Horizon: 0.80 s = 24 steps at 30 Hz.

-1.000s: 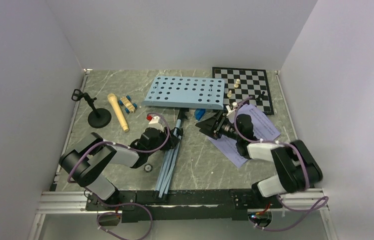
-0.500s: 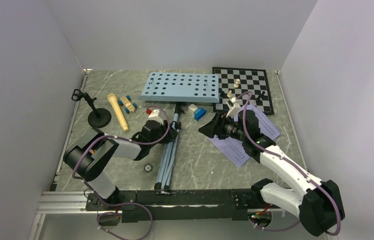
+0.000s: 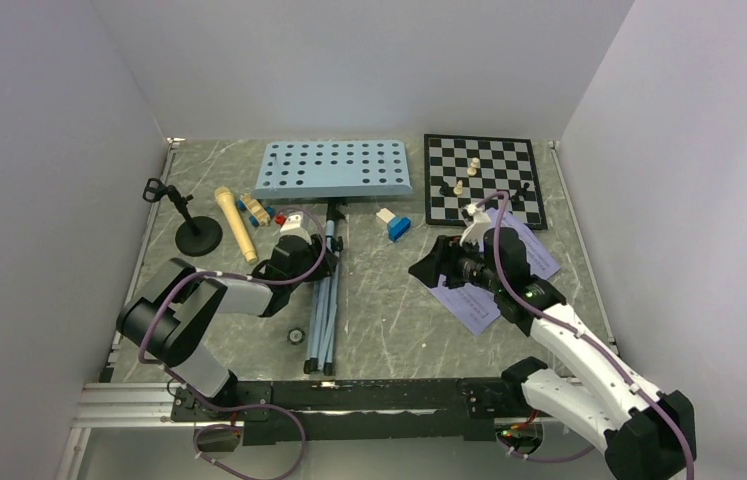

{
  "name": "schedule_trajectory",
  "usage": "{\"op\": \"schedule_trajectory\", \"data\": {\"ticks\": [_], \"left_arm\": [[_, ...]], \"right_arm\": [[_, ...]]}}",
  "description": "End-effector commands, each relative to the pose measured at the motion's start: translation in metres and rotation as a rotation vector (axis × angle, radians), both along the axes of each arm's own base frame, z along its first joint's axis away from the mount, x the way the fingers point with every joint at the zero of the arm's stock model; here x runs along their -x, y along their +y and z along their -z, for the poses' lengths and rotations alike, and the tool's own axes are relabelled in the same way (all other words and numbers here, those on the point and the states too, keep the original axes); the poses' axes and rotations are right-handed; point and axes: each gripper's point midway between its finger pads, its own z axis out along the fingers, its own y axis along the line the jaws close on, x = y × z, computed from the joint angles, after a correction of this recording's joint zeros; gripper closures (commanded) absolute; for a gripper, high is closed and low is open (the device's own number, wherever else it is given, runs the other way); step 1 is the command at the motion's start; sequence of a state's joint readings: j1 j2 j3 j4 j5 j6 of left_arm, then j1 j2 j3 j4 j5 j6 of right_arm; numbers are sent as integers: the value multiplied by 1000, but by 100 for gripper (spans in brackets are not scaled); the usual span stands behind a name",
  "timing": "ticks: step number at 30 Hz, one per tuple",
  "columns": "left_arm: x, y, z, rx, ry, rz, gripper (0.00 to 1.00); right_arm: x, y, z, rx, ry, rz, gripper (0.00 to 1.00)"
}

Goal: Pack up the instrument practice props

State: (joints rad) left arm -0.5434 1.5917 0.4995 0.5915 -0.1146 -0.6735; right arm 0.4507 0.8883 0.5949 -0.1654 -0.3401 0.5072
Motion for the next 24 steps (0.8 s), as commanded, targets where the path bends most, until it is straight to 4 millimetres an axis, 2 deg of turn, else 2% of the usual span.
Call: {"op": "schedule_trajectory", "data": {"ticks": [1,3,4,8,17,20,24], "left_arm": [[-33,-6,-67,45,-228,-13,82],[-31,-6,-66,41,-223,-4,62],[-30,-7,-67,40,-221,4,56],[-26,-9,-68,46,-214,21,40],[-18,-11,-82,51,-193,51,18],[-10,-8,-88,45,-175,62,13],[7,-6,-107,61,-183,92,9]], "right_arm": [[-4,-11,-21,45,-87,28,28],[-2,-12,-22,49,-90,30,27],[-2,-13,-22,49,-90,32,27],[0,-13,-25,43,-96,33,27],[2,-15,-31,44,-107,32,26],[3,-15,-32,45,-108,29,26],[4,-16,-32,48,-108,25,25]]}}
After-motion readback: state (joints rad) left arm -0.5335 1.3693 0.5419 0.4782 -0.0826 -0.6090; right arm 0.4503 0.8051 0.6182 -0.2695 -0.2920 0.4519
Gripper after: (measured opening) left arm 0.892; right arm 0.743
